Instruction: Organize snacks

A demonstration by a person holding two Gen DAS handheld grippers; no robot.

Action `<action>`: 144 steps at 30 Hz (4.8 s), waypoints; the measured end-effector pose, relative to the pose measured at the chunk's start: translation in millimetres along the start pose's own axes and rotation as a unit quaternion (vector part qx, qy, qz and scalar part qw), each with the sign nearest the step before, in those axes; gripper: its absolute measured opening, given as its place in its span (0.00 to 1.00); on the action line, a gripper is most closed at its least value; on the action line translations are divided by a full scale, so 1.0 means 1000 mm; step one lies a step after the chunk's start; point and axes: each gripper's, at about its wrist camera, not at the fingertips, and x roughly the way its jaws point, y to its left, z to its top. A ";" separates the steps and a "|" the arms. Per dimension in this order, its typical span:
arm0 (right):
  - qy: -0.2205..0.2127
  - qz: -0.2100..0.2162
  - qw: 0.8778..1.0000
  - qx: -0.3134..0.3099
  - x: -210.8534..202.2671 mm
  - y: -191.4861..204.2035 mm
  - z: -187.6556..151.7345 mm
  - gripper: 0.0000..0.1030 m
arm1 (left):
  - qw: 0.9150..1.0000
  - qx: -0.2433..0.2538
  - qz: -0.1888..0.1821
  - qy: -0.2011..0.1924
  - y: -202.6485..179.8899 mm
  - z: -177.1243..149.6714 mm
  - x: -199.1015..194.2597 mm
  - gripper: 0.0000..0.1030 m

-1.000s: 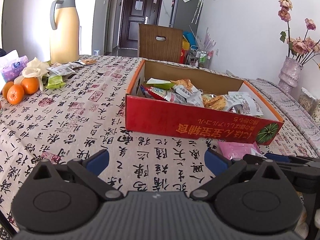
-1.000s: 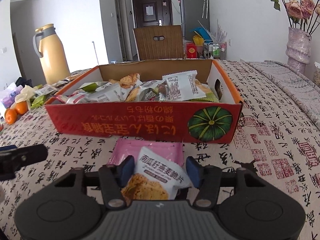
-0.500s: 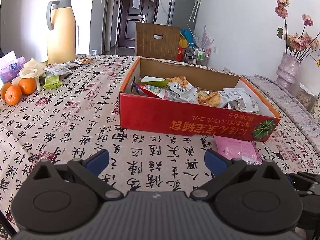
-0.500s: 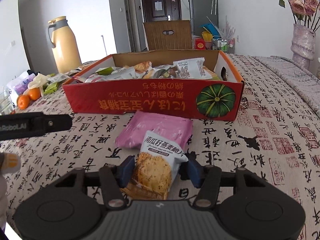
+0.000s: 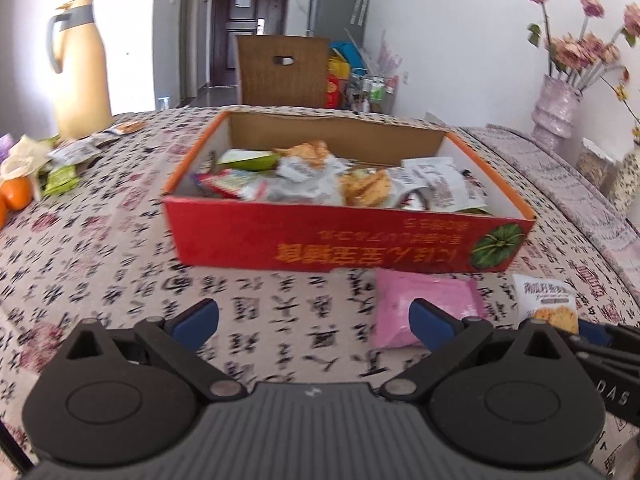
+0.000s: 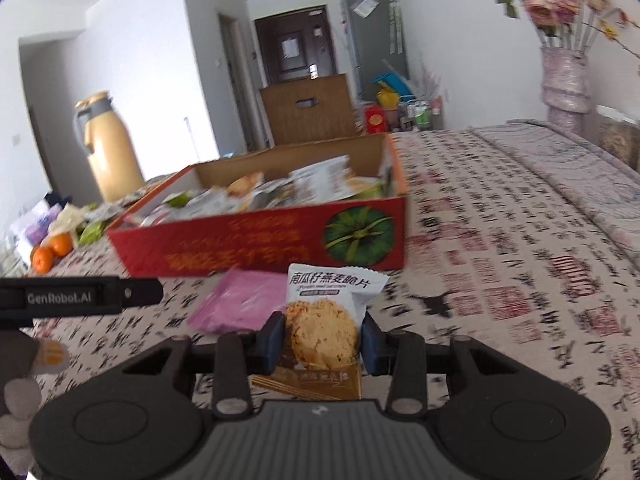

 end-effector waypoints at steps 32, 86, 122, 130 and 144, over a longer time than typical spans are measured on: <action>-0.012 -0.032 0.997 0.072 0.018 -0.084 -0.008 0.37 | 0.992 0.059 -0.028 0.110 -0.081 0.010 0.080 1.00; -0.092 0.009 0.994 -0.059 0.105 0.035 0.123 0.37 | 0.994 -0.038 0.022 -0.099 0.023 0.106 0.056 0.66; -0.075 -0.013 0.996 -0.046 0.030 0.024 0.070 1.00 | 0.991 -0.032 0.028 -0.129 0.026 0.053 -0.022 1.00; -0.052 -0.013 0.998 -0.041 -0.006 0.020 0.032 1.00 | 0.994 -0.026 0.023 -0.099 0.031 0.008 -0.048 1.00; -0.015 0.001 0.999 -0.049 -0.033 0.030 -0.015 1.00 | 0.998 -0.022 0.015 -0.064 0.033 -0.042 -0.072 1.00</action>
